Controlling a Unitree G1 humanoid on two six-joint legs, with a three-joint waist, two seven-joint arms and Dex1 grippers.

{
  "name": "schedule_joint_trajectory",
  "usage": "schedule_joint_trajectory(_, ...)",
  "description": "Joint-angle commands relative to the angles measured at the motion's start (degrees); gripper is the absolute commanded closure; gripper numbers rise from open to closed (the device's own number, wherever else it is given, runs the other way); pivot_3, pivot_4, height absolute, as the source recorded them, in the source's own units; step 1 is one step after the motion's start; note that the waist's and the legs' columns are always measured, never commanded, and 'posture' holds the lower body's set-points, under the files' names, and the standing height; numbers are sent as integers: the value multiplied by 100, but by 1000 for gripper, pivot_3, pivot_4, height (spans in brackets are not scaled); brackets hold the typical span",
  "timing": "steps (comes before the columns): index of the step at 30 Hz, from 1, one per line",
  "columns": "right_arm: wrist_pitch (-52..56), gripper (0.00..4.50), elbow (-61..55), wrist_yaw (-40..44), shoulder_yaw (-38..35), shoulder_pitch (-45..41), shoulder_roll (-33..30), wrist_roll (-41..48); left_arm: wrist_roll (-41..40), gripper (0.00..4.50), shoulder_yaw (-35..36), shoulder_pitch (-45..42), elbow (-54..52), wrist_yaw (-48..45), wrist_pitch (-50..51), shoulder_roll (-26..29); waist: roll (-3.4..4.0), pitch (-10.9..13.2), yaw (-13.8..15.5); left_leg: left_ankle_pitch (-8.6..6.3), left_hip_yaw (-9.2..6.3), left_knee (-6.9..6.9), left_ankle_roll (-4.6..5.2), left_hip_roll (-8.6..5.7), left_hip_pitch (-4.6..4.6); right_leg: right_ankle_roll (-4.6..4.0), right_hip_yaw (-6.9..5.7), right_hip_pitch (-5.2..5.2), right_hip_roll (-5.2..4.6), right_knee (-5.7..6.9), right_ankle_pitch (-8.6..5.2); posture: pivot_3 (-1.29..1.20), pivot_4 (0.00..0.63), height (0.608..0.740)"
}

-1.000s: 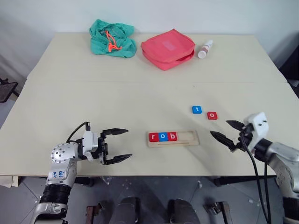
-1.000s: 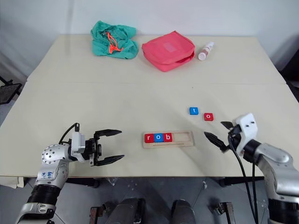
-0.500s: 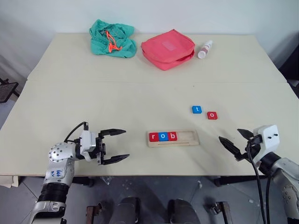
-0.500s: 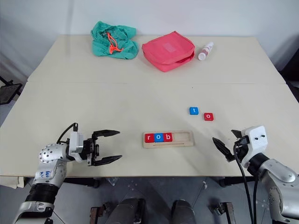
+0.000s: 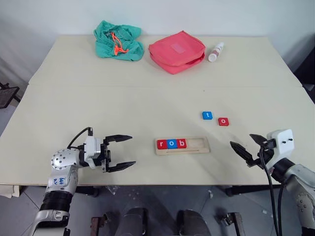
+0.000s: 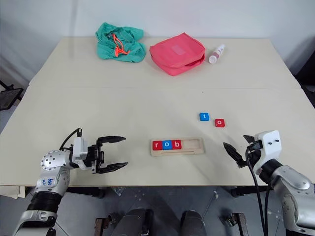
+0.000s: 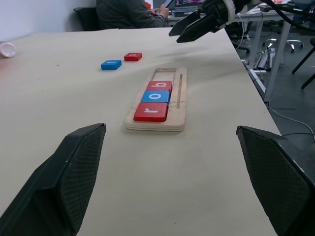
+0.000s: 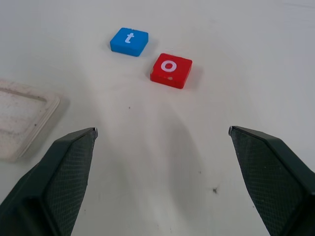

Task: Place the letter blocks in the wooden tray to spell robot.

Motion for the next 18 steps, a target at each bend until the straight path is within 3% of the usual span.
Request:
schedule_joint_trajectory(1, 107, 31, -209, -117, 32, -193, -10, 142, -92, 0, 111, 106, -286, 34, -20, 42, 0, 0, -10, 0, 0, 0, 0, 0, 0, 0, 0, 0, 0, 0, 0, 0, 150, 740)
schedule_joint_trajectory(9, 595, 31, 40, -567, 201, -899, 193, 296, -126, 0, 105, 219, -442, 76, 17, 32, 0, 0, -19, 0, -2, 0, 0, 1, 0, 0, 0, 0, 1, 1, 0, 0, 150, 740)
schedule_joint_trajectory(18, 304, 31, 1135, -974, 824, -1866, 566, -231, -128, 0, 115, 298, -558, 118, 33, 23, 0, 0, -24, 0, -3, -1, 0, 0, 0, 0, -1, -3, 1, 4, 0, 0, 150, 740)
